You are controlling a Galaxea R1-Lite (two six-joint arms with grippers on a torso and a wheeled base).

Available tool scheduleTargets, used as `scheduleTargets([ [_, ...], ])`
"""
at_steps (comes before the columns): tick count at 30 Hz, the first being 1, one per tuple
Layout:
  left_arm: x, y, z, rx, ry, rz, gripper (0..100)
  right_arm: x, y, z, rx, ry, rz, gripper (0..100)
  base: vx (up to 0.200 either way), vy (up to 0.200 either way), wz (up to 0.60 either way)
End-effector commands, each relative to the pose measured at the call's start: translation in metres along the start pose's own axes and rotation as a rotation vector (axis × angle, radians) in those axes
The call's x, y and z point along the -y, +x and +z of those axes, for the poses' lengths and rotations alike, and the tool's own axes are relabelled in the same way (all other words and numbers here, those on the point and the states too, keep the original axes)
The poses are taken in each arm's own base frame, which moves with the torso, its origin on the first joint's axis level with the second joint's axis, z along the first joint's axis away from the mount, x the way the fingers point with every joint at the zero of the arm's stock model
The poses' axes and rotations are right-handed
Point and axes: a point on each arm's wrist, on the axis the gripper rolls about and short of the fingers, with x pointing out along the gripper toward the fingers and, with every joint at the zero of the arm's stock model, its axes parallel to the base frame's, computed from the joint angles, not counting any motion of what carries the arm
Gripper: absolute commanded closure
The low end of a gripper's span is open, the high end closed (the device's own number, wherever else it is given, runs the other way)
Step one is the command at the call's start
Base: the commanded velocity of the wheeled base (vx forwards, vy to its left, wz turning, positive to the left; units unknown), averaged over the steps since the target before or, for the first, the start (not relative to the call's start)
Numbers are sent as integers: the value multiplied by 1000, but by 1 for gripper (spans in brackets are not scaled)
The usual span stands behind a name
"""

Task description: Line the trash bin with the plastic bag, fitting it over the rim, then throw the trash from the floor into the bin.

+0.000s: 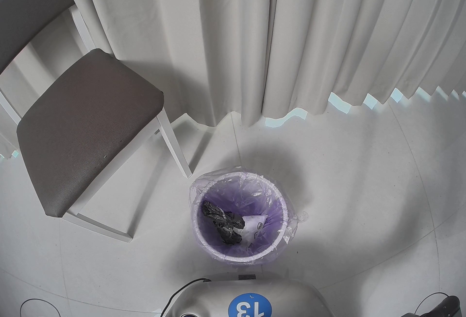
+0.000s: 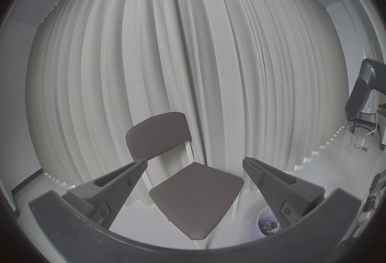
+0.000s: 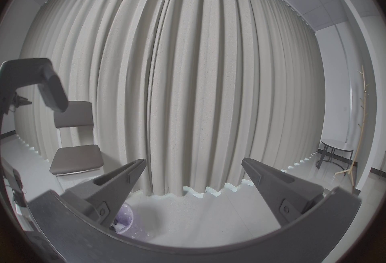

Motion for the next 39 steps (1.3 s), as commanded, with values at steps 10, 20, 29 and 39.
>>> scheduleTargets([
  [10, 3, -61, 7, 74, 17, 97, 0, -5, -13, -10, 34, -69, 67, 0, 0, 0, 0],
  [20, 14, -99, -37, 0, 31, 146, 0, -8, -10, -14, 34, -89, 150, 0, 0, 0, 0],
  [29, 19, -72, -64, -111, -47, 133, 0, -9, 3, -25, 51, -69, 153, 0, 0, 0, 0],
  [39, 31, -14, -126, -177, -159, 144, 0, -12, 30, -55, 89, -68, 155, 0, 0, 0, 0],
])
